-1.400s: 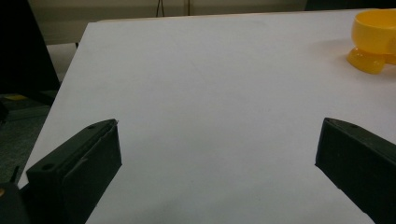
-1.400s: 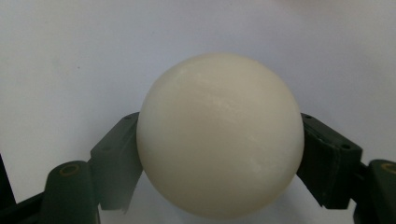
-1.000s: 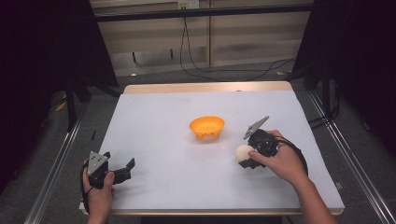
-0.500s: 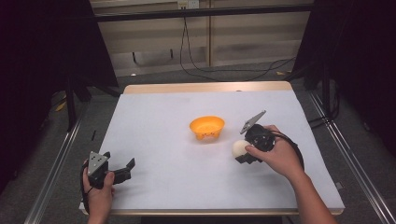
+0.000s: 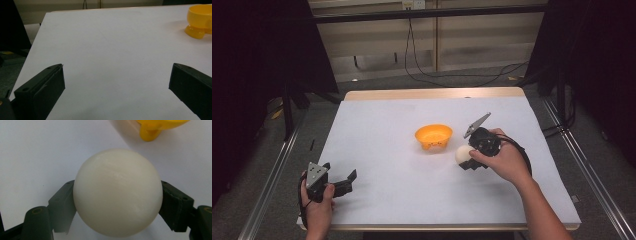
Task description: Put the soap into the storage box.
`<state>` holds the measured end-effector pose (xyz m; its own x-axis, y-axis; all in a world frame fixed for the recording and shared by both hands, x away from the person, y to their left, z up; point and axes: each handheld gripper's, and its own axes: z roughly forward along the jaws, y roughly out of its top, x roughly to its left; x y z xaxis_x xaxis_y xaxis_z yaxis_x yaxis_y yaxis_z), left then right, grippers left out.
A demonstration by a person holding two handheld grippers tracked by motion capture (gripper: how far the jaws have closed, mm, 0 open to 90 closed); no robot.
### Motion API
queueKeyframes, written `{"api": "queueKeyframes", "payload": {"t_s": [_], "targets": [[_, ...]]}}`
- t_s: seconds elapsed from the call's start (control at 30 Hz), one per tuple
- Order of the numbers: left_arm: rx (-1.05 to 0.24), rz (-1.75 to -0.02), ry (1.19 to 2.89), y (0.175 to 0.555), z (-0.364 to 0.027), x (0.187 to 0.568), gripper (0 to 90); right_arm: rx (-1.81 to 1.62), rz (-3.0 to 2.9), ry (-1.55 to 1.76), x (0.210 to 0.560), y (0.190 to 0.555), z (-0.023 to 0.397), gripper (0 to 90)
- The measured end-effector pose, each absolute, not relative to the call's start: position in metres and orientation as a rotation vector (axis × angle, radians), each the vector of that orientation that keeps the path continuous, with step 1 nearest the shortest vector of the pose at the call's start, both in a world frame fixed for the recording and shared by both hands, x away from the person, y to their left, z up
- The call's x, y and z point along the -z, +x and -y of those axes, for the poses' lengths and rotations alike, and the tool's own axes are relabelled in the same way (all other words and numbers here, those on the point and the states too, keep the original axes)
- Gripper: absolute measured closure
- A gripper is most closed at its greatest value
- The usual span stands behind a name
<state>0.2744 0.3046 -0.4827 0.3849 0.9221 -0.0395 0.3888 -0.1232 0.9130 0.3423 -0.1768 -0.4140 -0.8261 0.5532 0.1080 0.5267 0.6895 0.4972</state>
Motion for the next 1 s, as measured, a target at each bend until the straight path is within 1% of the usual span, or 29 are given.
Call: {"api": "queueKeyframes", "payload": {"t_s": [1.0], "targets": [[-0.704, -1.162, 1.710, 0.275, -0.305, 0.483, 0.0, -0.816, -2.854, 0.859, 0.402, 0.373, 0.155, 23.6]]}}
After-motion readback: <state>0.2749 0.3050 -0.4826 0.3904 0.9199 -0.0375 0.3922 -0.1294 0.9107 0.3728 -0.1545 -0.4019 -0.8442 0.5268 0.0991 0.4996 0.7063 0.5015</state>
